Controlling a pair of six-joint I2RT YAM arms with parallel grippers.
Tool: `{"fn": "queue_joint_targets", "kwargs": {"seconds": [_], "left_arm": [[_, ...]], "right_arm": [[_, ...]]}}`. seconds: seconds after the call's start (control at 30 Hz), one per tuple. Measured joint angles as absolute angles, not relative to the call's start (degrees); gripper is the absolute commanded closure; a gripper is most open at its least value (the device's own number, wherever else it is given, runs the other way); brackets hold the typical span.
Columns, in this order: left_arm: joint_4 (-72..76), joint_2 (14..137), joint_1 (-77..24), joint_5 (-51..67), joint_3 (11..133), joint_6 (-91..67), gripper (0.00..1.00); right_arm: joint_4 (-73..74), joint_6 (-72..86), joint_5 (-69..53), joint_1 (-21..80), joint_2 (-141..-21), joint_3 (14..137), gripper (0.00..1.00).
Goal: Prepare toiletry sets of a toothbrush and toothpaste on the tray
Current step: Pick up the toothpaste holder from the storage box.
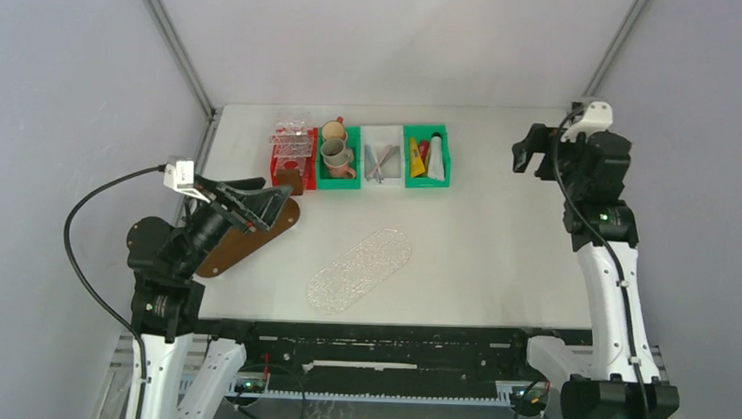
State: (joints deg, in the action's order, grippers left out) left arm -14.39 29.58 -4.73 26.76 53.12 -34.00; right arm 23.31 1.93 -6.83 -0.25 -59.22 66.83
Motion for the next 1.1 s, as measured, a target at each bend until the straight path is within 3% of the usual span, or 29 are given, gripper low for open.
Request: {"fn": "queue_joint_targets", "kwargs": {"seconds": [0.4,0.83,1.1], "left_arm": [[-11.18,28.88,-4.47,26.96,45.01,-41.85,0.00],[-2.46,34.44,-4.29,27.64,36.29,-49.78,0.01],[2.02,45.76,-4.05,27.57,35.14,-52.10,0.04]], "right_arm": [[31.18,6.98,-26.85,-12.53,-54.94,70.32,0.00],[35.14,-7.90,-52.25,-4.95,-54.48,65.01,0.00],[29.80,-8.71,-61.91,-7.88,-56.07,56.03,0.00]]}}
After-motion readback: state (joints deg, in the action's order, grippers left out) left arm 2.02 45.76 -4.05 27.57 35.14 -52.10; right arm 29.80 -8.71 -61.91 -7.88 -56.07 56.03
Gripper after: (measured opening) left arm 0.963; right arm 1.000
